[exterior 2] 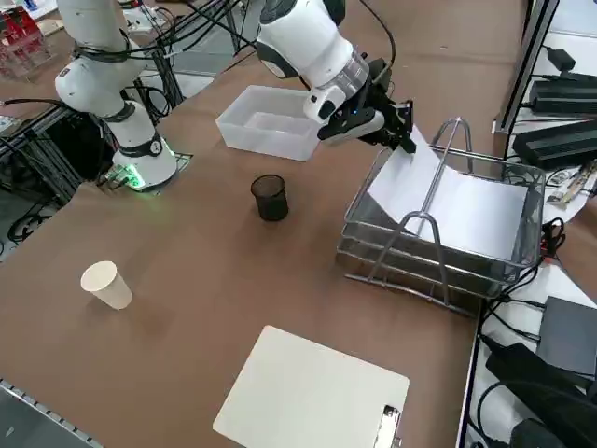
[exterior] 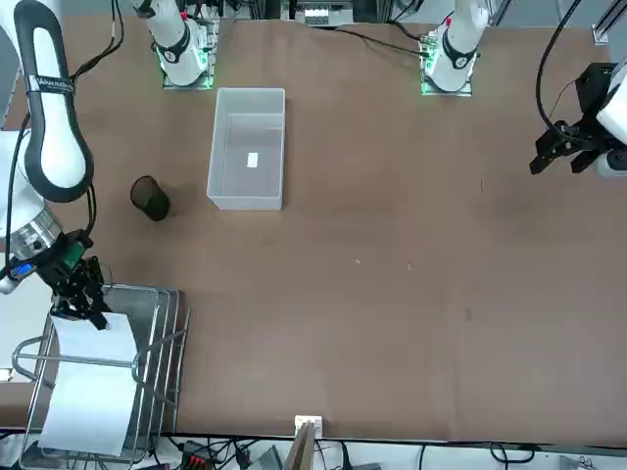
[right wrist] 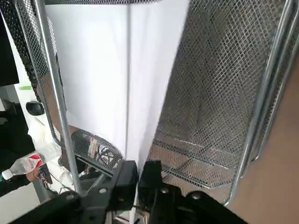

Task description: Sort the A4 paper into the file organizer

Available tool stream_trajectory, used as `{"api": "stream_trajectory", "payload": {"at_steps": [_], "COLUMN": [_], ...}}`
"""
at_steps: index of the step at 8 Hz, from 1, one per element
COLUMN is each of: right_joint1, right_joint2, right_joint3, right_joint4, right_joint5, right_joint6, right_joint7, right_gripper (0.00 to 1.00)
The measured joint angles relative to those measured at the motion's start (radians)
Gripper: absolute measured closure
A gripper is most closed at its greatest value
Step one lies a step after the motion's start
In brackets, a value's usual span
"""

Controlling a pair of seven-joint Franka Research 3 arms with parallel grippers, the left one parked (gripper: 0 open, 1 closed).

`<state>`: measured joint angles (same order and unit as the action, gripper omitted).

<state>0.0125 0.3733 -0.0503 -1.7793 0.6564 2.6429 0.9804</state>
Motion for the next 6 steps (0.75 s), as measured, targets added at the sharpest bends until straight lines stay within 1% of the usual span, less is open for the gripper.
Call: {"api": "stream_trajectory", "payload": {"at_steps": [1,2,4,5,6], "right_joint1": [0.0,0.0,0.0,0.0,-0.001], "right_joint2": [0.0,-0.002,-0.018,-0.039,-0.066], "right_joint3": [0.0,-0.003,-0.006,-0.008,-0.01], "right_joint4": [0.0,0.001,0.01,0.016,0.027], "right_joint5": [-0.005,-0.031,-0.169,-0.24,-0.297], "right_joint6": [0.0,-0.018,-0.105,-0.171,-0.252], "right_joint7": [-0.004,-0.008,-0.011,-0.023,-0.056], "right_gripper": [0.68,0.5,0.15,0.01,0.0]}}
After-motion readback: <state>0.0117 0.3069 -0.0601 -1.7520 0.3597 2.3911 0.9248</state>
